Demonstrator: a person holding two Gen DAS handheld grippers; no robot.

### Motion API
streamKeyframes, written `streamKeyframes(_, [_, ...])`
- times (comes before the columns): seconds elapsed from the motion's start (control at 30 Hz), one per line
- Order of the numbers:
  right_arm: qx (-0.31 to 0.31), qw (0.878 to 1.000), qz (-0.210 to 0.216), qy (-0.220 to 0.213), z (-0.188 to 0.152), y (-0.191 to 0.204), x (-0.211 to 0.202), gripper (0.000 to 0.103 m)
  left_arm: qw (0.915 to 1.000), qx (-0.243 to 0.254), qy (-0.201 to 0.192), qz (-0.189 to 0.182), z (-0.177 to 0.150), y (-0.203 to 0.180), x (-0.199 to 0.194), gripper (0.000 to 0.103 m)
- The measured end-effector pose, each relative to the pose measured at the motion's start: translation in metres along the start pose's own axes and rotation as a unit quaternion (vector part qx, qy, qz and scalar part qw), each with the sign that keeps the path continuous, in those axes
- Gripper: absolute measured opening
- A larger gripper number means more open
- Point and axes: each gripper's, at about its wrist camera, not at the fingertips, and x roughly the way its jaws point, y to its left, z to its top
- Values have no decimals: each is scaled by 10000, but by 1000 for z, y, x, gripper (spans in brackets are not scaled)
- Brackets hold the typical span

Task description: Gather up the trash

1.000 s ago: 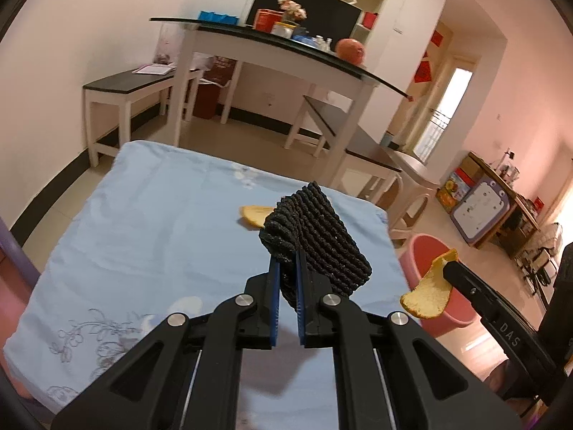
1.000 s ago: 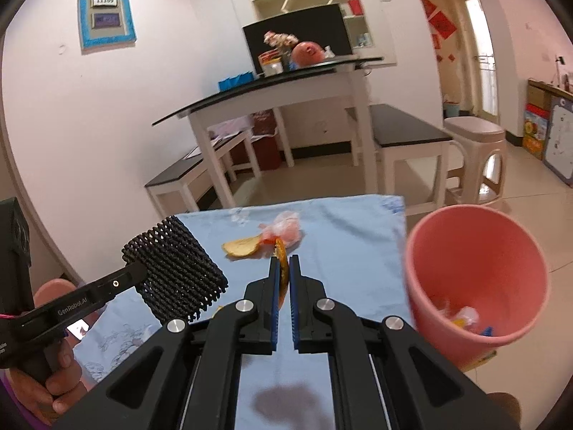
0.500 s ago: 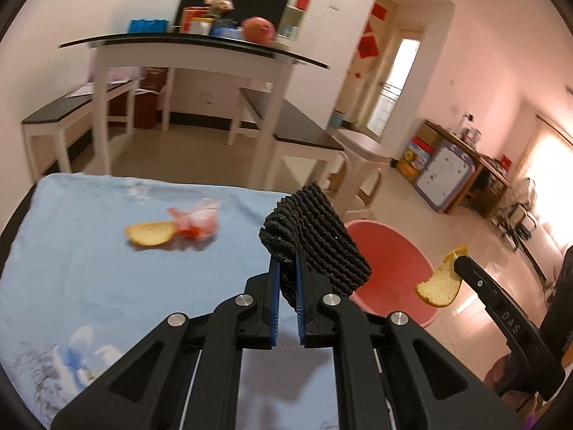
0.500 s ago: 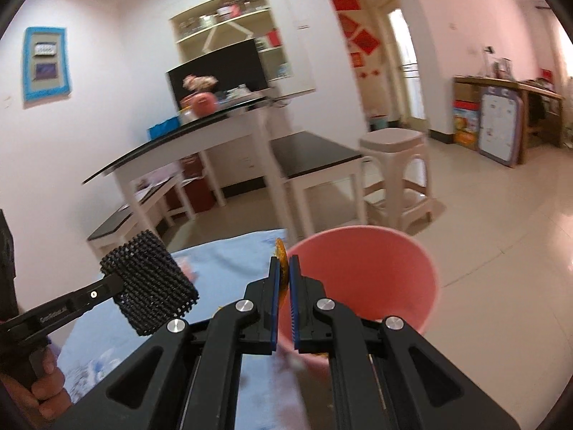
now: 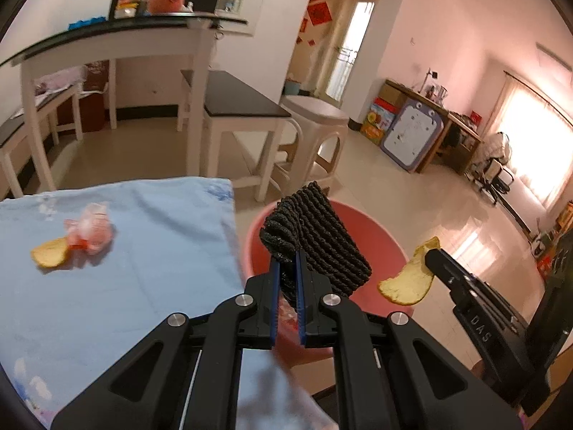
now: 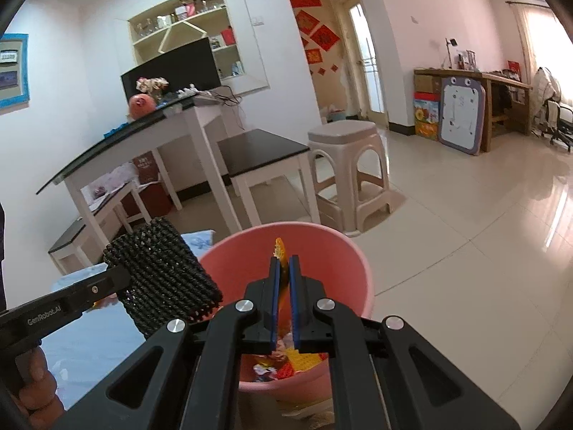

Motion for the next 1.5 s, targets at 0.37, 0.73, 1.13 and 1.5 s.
streamKeyframes(0.37, [35, 9994, -120, 325, -9, -17, 40, 5, 9993, 134, 337, -124, -10, -8, 44, 7])
streamKeyframes(0.73, [-62, 9992, -57, 384, -10, -8, 44, 33, 9985, 301, 313, -345, -8, -8, 44, 14])
streamKeyframes(1.13, [-188, 9997, 72, 140, -5, 24, 3, 47, 9989, 224, 35, -405, -7, 1, -5, 16])
streamKeyframes(1.5, [-493, 9981, 325, 165, -15, 72, -27, 52, 9996, -7, -193, -194, -15, 31, -57, 35])
